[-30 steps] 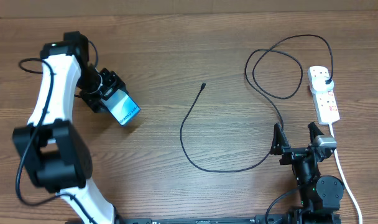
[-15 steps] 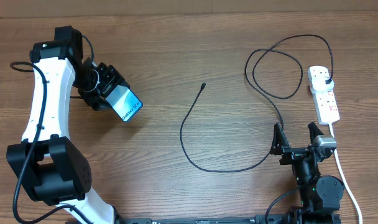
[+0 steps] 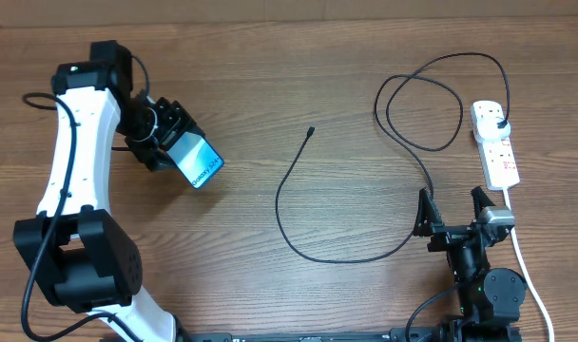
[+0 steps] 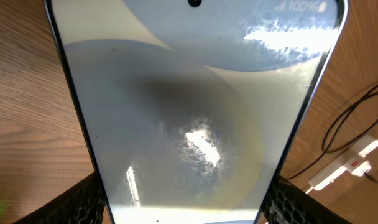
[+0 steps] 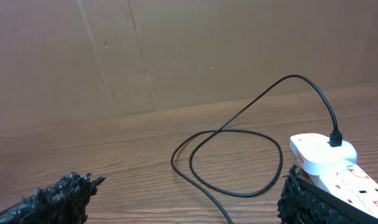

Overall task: Plug charger to phone and switch on socket
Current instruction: 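Lift the phone with the left gripper and tilt it upright, then move the right gripper toward the black cable's USB-C end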

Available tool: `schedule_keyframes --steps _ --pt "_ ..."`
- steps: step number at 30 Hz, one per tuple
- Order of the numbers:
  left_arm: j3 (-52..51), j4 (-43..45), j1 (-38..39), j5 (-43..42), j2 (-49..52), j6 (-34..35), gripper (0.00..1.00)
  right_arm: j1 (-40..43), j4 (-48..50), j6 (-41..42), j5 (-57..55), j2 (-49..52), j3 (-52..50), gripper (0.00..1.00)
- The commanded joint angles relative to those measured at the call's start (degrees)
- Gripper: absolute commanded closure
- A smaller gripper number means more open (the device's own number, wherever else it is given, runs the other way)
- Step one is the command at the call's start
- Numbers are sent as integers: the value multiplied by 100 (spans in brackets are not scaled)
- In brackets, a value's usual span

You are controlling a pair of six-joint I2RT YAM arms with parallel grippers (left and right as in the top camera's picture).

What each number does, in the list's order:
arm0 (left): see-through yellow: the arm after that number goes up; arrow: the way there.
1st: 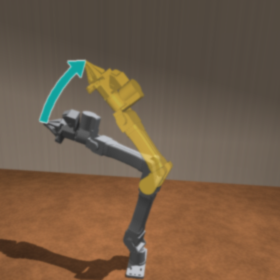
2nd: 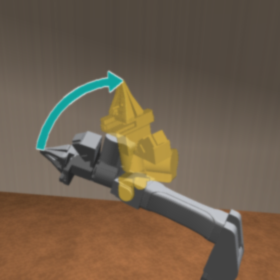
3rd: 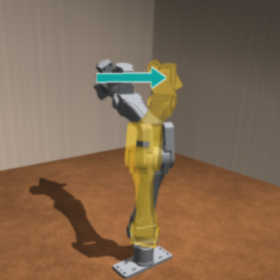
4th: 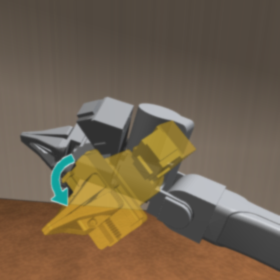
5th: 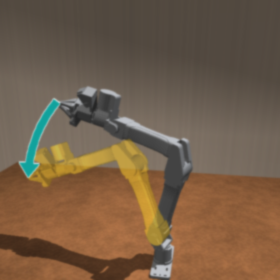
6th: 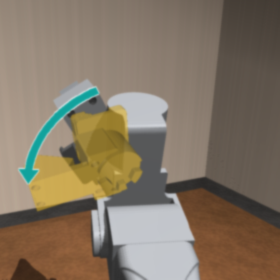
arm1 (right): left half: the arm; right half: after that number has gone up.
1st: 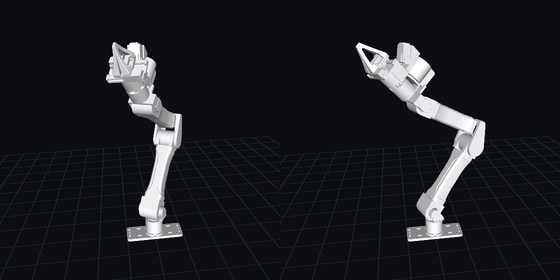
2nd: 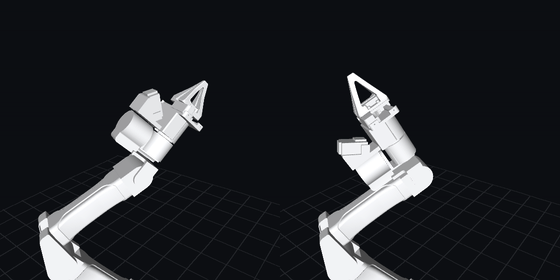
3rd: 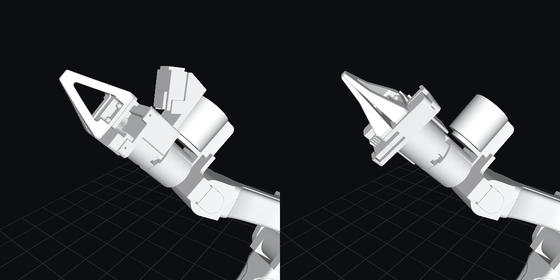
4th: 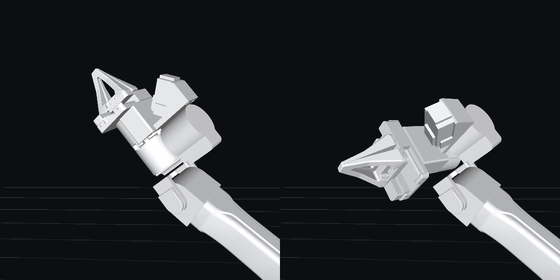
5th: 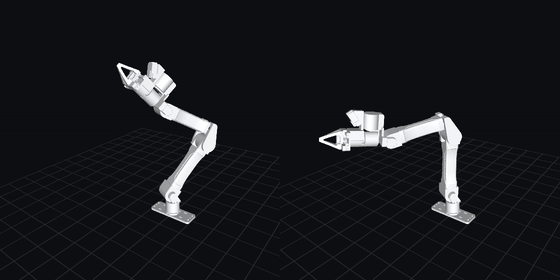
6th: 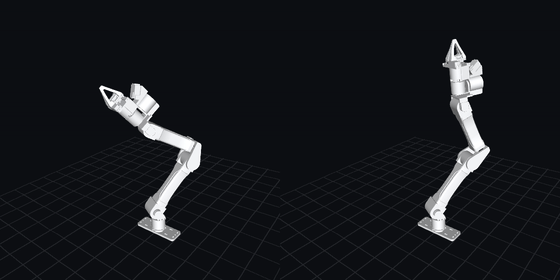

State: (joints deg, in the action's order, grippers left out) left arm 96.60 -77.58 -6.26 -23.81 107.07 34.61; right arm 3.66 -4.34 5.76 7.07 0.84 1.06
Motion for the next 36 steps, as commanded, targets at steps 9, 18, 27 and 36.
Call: schedule_keyframes --steps 9,18,27,36 --pt "105 15 256 -479 -120 11 34 -28 17 22 -37 -57 -57 0" --pt "105 28 254 -638 -120 11 33 -28 133 24 260 -57 -57 0" --pt "105 122 254 -726 -120 11 34 -28 116 822 1113 -57 -52 0" --pt "105 153 254 -732 -120 13 34 -28 76 1239 1875 -52 133 0"
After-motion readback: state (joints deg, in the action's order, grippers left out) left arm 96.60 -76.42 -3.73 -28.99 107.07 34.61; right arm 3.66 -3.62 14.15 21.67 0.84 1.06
